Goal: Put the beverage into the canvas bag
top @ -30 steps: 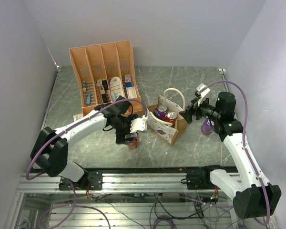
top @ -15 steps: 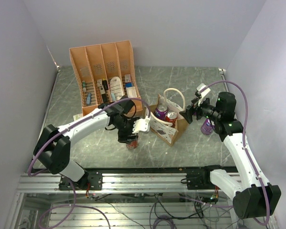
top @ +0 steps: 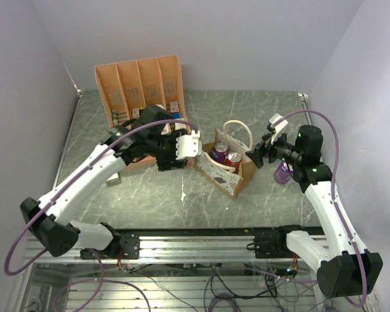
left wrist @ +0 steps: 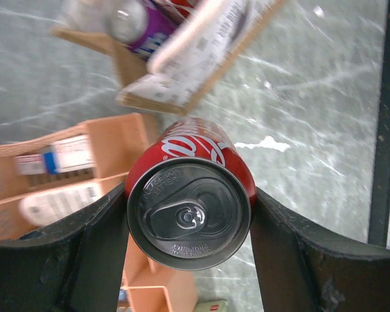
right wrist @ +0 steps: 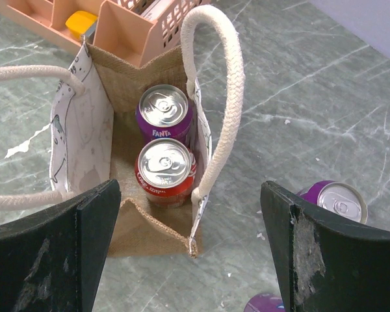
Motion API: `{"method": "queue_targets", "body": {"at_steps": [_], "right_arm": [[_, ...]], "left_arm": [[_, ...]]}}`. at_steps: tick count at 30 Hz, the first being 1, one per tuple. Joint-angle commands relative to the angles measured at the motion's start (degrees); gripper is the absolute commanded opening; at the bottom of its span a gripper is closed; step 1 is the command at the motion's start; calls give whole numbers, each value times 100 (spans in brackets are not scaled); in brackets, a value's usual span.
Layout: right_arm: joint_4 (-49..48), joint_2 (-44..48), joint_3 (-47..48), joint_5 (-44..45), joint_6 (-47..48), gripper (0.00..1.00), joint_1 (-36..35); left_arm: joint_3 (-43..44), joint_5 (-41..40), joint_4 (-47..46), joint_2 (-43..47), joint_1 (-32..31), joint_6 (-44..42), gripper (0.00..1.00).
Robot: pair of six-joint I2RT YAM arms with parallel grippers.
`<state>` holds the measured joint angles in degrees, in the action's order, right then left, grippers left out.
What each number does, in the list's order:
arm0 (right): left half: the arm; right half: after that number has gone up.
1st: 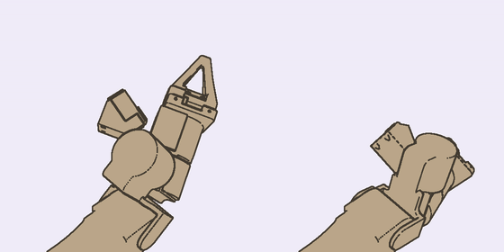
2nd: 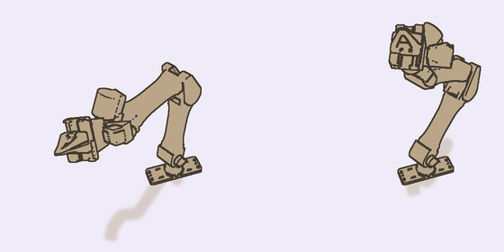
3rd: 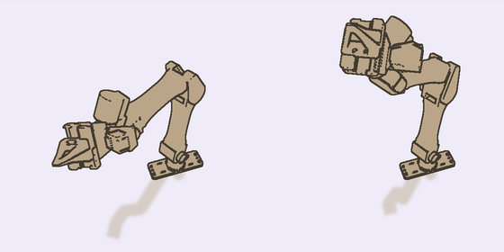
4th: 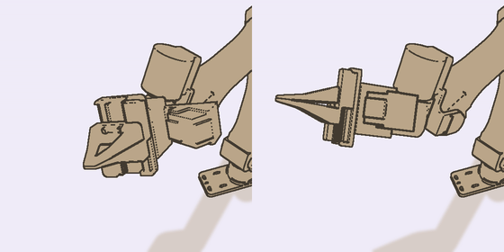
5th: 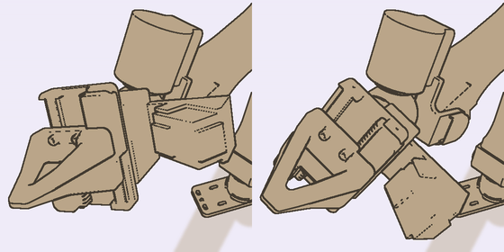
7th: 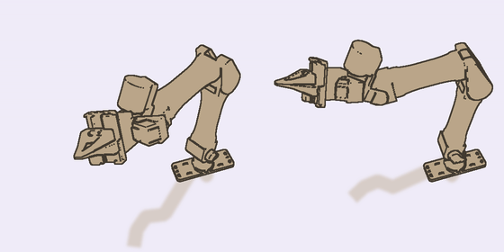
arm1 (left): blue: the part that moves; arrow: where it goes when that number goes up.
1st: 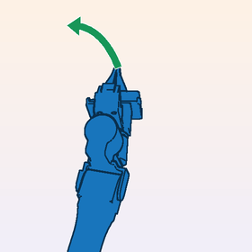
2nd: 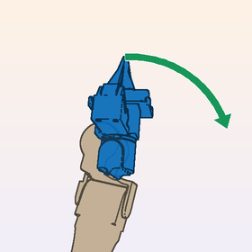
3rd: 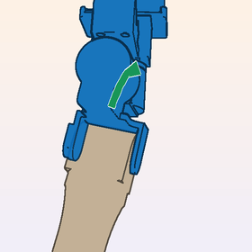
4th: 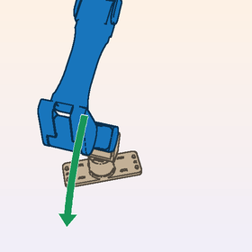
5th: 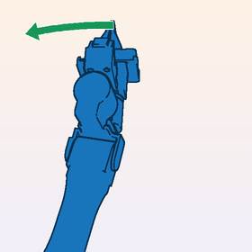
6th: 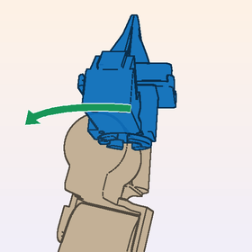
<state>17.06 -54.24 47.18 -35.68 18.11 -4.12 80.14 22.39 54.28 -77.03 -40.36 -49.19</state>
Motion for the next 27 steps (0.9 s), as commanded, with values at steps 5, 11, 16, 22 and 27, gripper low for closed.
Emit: {"method": "queue_targets", "body": {"at_steps": [5,11,16,22,27], "right_arm": [[-27,97,-60,-106,70,88,45],[-4,124,-60,-135,90,88,44],[3,118,-60,-150,101,88,44],[32,-6,-43,-159,112,84,43],[90,-89,-4,-123,172,75,44]], "left_arm": [[1000,-303,-1693,328,-30,1174,7],[1543,-159,-2403,-288,-130,1847,7],[1792,17,-2821,-900,-234,2232,7],[1804,416,-2955,-1470,-377,2329,7],[1817,628,-2688,-1807,-468,2136,7]]}}
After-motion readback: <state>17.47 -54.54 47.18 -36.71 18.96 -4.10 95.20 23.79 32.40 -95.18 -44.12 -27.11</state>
